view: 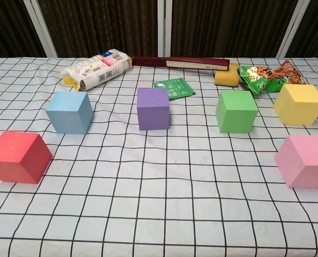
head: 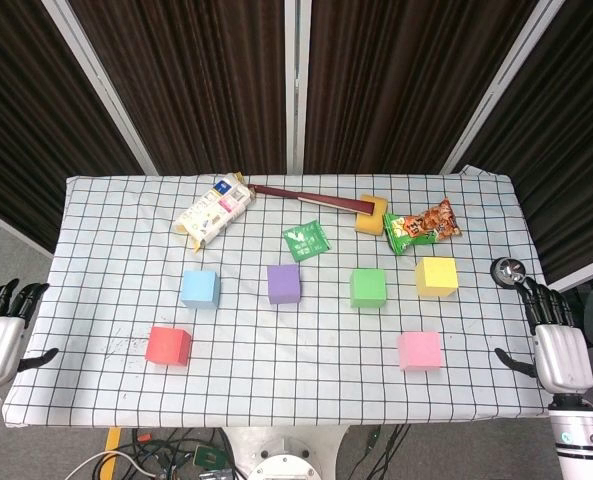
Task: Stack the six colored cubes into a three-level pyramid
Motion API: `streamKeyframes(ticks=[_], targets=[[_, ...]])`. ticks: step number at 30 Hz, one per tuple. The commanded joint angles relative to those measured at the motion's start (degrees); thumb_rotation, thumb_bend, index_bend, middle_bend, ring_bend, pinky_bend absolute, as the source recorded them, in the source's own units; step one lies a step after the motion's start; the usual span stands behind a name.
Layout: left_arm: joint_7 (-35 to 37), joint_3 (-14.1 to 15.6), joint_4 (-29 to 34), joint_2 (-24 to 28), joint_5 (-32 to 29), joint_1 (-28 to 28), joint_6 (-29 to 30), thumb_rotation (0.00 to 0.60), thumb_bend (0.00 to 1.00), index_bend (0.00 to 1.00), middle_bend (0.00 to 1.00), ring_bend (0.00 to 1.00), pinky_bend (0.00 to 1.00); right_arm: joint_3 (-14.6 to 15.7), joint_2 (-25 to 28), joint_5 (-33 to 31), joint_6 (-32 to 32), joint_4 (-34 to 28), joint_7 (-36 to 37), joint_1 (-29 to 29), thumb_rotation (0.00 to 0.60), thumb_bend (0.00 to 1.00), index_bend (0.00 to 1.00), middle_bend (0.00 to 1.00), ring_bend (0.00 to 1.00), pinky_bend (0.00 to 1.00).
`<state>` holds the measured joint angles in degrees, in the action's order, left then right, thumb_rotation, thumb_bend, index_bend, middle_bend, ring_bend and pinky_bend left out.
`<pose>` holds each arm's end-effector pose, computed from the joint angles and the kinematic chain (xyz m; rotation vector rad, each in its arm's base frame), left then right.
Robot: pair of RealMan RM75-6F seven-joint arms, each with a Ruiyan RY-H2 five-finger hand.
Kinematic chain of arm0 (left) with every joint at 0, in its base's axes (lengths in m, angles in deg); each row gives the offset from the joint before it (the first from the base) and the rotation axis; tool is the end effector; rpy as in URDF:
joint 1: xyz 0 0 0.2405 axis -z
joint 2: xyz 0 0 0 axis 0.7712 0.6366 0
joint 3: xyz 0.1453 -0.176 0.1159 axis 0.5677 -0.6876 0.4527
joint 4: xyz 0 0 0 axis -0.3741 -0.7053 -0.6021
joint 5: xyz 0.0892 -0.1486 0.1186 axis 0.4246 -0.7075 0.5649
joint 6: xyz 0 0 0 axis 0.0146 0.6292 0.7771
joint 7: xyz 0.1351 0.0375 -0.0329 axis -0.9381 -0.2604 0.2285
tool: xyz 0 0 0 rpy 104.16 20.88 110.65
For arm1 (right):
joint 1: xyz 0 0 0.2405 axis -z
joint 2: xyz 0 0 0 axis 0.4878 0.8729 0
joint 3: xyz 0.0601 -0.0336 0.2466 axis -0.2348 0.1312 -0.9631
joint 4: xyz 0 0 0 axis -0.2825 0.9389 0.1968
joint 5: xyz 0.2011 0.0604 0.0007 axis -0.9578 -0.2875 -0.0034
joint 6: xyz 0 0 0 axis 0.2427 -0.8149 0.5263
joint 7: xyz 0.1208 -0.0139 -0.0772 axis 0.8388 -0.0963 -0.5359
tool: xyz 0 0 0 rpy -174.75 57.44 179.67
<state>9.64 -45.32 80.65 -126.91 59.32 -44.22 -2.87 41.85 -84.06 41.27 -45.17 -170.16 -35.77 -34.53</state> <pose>-0.3212 0.1888 0.1596 -1.4169 -0.8491 -0.7722 -0.3078 -0.1917 0.1424 1.3343 -0.9272 0.9538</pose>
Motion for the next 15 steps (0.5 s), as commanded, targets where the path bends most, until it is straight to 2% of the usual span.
streamKeyframes(ticks=[1, 9, 15], targets=[[0.4, 0.0, -0.4, -0.3, 0.0, 0.1, -0.1, 0.600, 0.00, 0.10, 0.13, 0.00, 0.09, -0.1, 0.3, -0.1, -0.5, -0.3, 0.1, 0.3, 0.600, 0.06, 0.00, 0.00, 0.00, 0.00], [1.1, 0.2, -0.5, -0.7, 0.7, 0.2, 0.1, 0.600, 0.00, 0.09, 0.13, 0.00, 0.09, 0.3, 0.2, -0.3, 0.1, 0.3, 0.7, 0.5, 0.600, 0.06, 0.00, 0.00, 0.00, 0.00], [3.5, 0.6, 0.4, -0.4, 1.5, 1.8, -2.9, 0.600, 0.00, 0.09, 0.13, 0.00, 0.09, -0.1, 0.8, -0.8, 0.4, -0.5, 0.8, 0.2, 0.600, 0.06, 0.00, 0.00, 0.00, 0.00]])
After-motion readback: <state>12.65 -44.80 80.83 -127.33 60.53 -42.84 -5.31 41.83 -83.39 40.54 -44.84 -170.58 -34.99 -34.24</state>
